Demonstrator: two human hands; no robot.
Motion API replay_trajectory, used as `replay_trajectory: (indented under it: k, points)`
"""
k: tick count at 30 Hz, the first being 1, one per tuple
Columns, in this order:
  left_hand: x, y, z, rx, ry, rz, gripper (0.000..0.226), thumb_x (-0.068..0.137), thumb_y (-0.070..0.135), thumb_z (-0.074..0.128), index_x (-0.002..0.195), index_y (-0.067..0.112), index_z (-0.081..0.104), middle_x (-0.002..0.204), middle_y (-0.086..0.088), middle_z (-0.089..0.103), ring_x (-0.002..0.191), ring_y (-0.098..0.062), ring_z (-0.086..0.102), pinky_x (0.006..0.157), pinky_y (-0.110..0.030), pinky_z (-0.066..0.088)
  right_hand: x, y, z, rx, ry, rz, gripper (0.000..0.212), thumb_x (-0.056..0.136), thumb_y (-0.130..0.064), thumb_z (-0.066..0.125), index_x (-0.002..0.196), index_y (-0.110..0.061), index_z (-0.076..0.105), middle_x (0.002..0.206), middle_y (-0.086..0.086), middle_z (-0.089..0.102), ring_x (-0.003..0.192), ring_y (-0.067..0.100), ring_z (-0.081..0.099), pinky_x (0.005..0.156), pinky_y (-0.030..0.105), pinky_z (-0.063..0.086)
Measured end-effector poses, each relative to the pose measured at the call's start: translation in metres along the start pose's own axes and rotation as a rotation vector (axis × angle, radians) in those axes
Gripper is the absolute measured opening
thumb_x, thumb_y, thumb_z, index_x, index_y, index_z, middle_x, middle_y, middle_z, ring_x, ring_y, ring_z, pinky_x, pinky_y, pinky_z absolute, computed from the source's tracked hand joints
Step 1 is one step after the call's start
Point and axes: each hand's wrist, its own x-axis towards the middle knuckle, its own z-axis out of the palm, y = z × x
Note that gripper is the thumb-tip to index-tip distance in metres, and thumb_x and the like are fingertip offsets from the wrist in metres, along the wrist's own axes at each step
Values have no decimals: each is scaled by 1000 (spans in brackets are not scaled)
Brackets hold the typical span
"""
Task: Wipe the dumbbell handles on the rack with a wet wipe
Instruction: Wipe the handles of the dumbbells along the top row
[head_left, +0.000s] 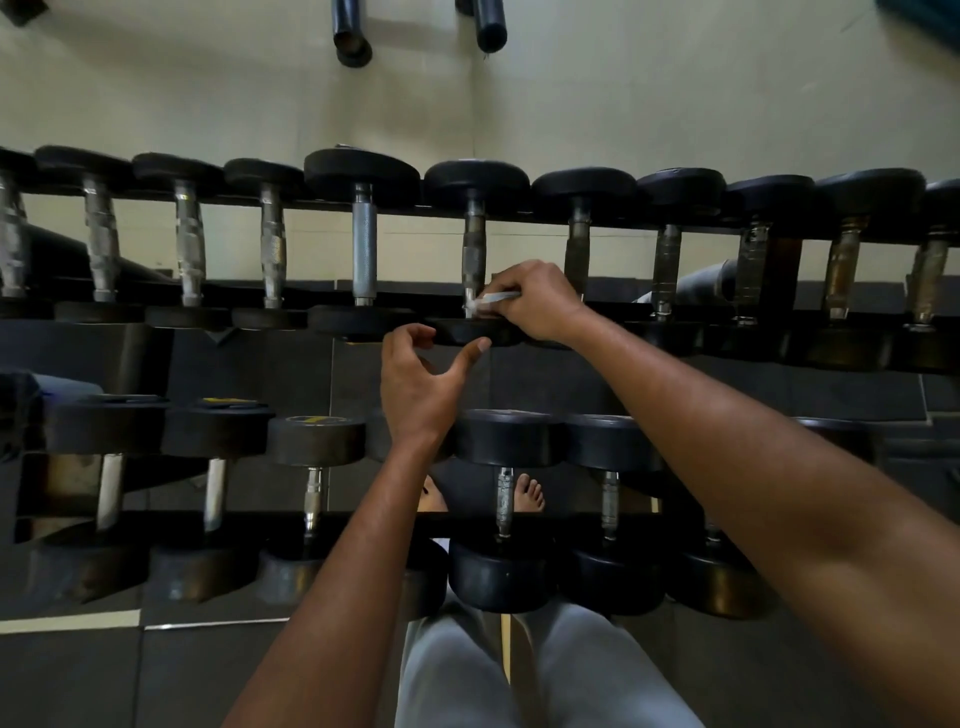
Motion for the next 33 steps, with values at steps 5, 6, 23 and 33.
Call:
replay_trajectory:
  k: [5,6,23,33]
  points:
    - [0,-1,-1,2,-12,-2,67,75,71,86,115,25,58,111,10,57,91,-2,58,74,-21,52,15,-3,-8,584,188,234,25,98,-31,77,117,-14,73,111,-1,72,103,14,70,85,32,64]
    - [0,-1,-1,0,-12,-1,67,75,71,86,115,26,58,110,10,57,91,-2,58,74,-21,51,20,-9,-9,693,221,264,25,99,-26,77,119,-13,71,113,2,70,103,16,71,82,32,66]
    - [1,-5,3,-8,-31,-59,69,76,75,83,117,28,55,109,10,60,93,-9,61,76,-37,59,41,-27,-14,708,114,481,23,97,-34,78,111,-17,71,107,2,74,86,11,65,73,27,58]
    - [-2,-7,4,-29,-49,-78,71,78,71,84,124,28,52,112,7,60,97,-8,61,78,-30,55,13,-10,-7,183,-163,295,30,88,-35,85,112,-17,80,108,-5,75,104,12,68,80,25,53]
